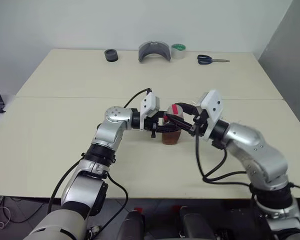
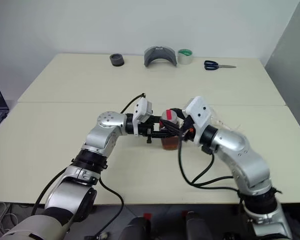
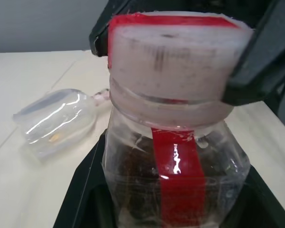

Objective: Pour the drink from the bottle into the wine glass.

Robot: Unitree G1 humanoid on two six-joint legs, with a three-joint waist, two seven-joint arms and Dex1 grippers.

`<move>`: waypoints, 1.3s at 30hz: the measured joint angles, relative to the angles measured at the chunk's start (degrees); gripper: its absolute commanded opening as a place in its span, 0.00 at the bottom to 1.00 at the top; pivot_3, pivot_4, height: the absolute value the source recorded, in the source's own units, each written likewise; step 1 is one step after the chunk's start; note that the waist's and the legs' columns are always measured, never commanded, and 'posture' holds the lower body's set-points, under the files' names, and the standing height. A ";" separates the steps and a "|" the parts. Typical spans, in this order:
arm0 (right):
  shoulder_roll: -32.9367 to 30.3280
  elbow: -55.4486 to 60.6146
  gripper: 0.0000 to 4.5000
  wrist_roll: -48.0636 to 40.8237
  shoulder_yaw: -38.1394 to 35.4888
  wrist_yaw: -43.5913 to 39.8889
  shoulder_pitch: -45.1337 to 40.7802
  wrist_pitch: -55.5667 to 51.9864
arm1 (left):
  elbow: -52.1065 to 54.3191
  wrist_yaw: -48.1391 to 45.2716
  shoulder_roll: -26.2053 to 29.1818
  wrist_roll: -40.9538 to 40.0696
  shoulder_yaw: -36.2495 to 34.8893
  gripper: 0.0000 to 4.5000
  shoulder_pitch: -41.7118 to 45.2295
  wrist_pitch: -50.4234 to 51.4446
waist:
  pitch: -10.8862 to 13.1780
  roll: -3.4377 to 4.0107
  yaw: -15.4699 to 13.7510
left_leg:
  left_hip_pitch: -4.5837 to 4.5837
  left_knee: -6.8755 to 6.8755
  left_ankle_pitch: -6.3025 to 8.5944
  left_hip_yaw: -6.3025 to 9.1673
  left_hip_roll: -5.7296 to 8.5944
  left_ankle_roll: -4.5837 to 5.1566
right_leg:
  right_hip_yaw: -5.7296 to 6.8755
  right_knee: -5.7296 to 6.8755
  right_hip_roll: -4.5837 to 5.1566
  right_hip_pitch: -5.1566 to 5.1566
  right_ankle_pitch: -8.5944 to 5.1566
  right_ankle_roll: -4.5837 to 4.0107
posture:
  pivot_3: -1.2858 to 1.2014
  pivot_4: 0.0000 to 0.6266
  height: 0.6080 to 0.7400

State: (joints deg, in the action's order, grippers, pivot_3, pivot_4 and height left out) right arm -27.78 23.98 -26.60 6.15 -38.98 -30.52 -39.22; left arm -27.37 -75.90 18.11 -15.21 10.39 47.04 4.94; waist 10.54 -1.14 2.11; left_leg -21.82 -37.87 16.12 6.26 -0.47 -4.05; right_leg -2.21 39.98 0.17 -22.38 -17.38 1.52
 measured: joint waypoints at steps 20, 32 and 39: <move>-0.25 4.30 0.79 -3.80 -3.18 2.01 3.03 -4.43 | -0.12 0.78 0.79 0.03 -0.92 0.40 0.91 1.01 | 0.02 0.02 -0.10 | -0.05 0.00 0.05 0.01 -0.01 0.08 | -0.01 -0.03 0.04 -0.02 0.01 -0.03 | 0.52 0.24 1.00; 0.67 8.78 0.79 -3.74 -3.23 8.11 4.58 -5.06 | -0.16 0.88 0.75 0.01 -1.08 0.40 1.06 1.17 | 0.02 0.03 -0.15 | -0.07 0.00 0.05 0.01 0.00 0.07 | -0.02 -0.04 0.04 -0.03 0.01 -0.03 | 0.52 0.24 1.00; 3.73 9.98 0.79 -1.01 -1.41 13.99 3.39 -5.15 | -0.22 0.65 0.75 0.00 -1.09 0.40 1.10 1.17 | 0.02 0.03 -0.15 | -0.06 -0.01 0.05 0.02 -0.01 0.07 | -0.01 -0.01 0.02 -0.02 0.02 -0.03 | 0.52 0.24 1.00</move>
State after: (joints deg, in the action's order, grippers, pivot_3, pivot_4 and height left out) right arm -24.05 33.96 -27.60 4.75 -24.99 -27.13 -44.37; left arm -27.59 -75.25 18.86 -15.21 9.30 48.14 6.11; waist 10.56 -1.11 1.96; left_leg -21.87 -37.88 16.17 6.28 -0.48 -3.98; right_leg -2.22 39.97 0.19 -22.41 -17.36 1.50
